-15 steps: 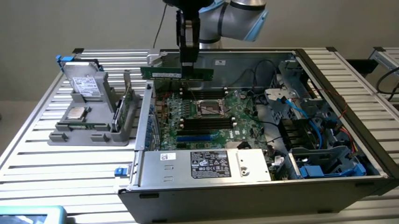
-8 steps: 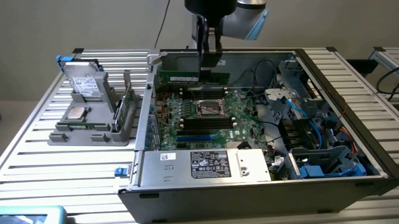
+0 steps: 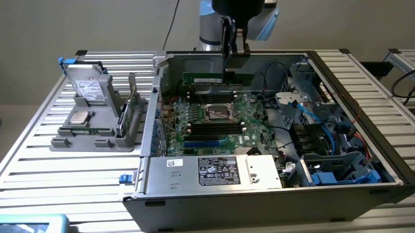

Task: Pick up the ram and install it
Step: 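Pick up the ram and move it above insertion slot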

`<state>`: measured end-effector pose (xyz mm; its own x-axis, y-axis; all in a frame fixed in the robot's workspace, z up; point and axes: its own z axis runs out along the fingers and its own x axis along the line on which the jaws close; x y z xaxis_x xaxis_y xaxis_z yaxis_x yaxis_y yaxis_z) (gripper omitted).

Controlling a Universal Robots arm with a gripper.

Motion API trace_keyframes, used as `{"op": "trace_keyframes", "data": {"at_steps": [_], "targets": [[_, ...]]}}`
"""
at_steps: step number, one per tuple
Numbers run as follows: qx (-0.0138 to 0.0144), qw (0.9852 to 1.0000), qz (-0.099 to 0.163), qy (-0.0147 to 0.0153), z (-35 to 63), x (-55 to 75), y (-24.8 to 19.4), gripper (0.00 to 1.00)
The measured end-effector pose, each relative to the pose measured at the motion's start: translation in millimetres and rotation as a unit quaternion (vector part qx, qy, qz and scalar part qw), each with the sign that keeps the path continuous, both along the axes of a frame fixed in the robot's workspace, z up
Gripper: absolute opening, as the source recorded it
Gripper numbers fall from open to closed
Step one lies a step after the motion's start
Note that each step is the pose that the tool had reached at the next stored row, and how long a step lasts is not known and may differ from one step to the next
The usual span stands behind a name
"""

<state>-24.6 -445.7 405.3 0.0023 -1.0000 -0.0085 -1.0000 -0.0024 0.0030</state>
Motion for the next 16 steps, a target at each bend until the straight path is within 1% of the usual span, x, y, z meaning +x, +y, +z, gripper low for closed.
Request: {"op": "trace_keyframes", "data": {"at_steps": [3,5,8,11,14,16], "targets": [[-0.0011,1.0000,0.000,-0.0059,-1.2,4.8,9.8,0.14],[-0.0021,1.0000,0.000,-0.0080,-2.3,6.1,15.7,0.14],[-0.0031,1.0000,0.000,-0.0091,-5.4,6.1,23.1,0.14],[-0.0032,1.0000,0.000,-0.0092,-10.4,6.1,27.4,0.14],[-0.0031,1.0000,0.000,-0.0078,-11.7,6.2,31.3,0.14],[-0.0032,1.0000,0.000,-0.0078,-12.9,6.2,36.8,0.14]]}}
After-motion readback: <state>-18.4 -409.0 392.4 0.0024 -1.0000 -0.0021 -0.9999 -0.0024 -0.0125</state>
